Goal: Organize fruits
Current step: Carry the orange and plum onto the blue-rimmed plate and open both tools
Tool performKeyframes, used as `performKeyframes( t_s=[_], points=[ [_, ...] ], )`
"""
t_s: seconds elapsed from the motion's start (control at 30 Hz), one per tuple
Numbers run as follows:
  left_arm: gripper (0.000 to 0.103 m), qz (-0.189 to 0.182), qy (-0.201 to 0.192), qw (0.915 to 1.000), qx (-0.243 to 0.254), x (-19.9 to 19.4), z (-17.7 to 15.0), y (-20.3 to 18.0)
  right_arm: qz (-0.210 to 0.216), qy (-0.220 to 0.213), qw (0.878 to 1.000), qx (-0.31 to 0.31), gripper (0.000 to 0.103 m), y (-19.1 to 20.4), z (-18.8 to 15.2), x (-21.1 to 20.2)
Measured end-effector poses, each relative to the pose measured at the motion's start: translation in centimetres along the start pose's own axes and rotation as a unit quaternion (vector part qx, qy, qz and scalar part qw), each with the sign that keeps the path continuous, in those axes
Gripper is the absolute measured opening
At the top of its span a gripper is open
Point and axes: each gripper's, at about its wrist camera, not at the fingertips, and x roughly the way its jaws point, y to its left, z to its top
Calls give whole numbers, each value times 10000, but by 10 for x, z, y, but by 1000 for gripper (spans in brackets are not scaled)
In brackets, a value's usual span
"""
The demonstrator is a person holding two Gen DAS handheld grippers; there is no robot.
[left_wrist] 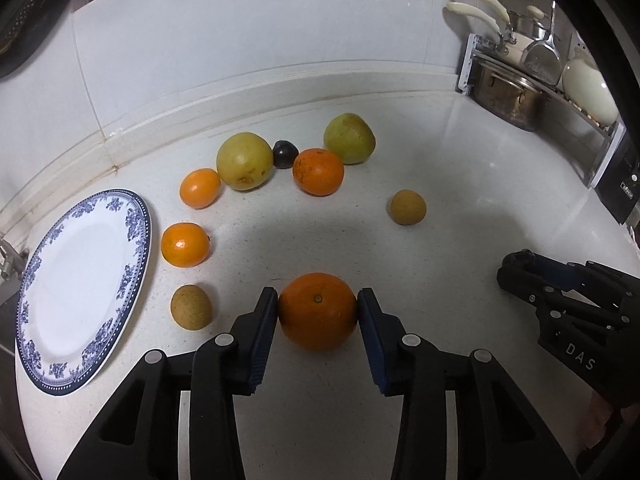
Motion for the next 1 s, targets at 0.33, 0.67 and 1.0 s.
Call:
performKeyframes(
  t_s=[0.33,0.67,1.0],
  points=[
    [40,86,-314,9992,-221,-43,-7,17,384,-221,9987,-262,32,24,7,-26],
    [40,421,-619,9953,-616,-94,-26,59,963,-427,9917,-740,32,79,12,-53],
    [40,856,-738,9893,-919,-123,-54,113,1570,-401,9789,-1243,32,146,12,-61]
  ],
)
